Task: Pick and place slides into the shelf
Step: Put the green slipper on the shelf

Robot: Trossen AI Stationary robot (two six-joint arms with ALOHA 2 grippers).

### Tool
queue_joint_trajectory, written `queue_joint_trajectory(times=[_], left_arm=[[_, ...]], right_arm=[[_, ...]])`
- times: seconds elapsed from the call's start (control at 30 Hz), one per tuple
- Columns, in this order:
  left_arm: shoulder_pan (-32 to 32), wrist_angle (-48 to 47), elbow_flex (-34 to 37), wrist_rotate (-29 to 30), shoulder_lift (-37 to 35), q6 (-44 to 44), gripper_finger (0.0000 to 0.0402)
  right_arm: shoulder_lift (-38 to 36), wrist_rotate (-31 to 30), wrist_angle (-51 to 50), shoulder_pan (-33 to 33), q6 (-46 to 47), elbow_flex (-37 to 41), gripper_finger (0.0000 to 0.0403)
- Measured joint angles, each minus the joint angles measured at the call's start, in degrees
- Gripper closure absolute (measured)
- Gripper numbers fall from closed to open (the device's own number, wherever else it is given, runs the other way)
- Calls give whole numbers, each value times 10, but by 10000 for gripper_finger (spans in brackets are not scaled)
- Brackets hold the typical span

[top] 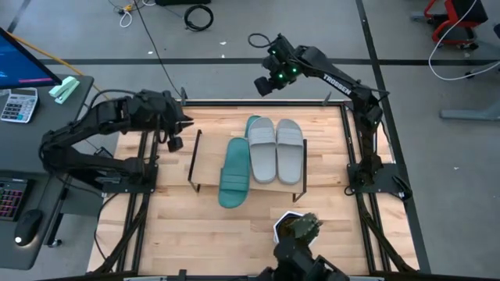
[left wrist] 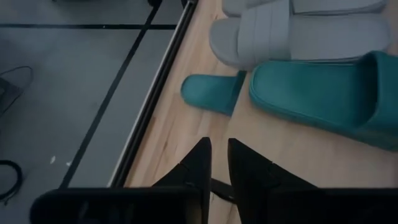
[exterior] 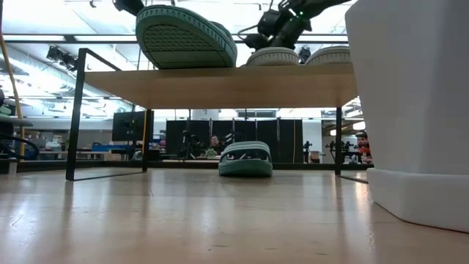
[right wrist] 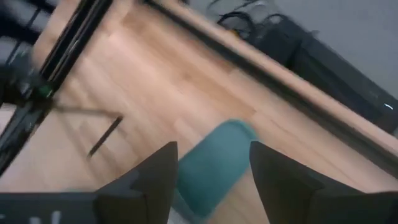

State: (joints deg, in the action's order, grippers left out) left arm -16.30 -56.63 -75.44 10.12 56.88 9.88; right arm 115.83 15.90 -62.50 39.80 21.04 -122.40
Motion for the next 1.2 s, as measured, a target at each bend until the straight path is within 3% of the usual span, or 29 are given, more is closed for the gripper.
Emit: queue_joint_trajectory(times=[0.27, 0.77, 1.2], left_arm=[[-60, 23, 0, -74, 1, -5, 343], [-87, 30, 0, -75, 1, -3, 349], [-87, 30, 0, -75, 1, -2, 355]], right_arm=[[27, 8, -42, 16, 62, 0, 202], [83, 23, -46, -15, 94, 0, 203], [102, 1, -34, -23, 130, 0, 203]])
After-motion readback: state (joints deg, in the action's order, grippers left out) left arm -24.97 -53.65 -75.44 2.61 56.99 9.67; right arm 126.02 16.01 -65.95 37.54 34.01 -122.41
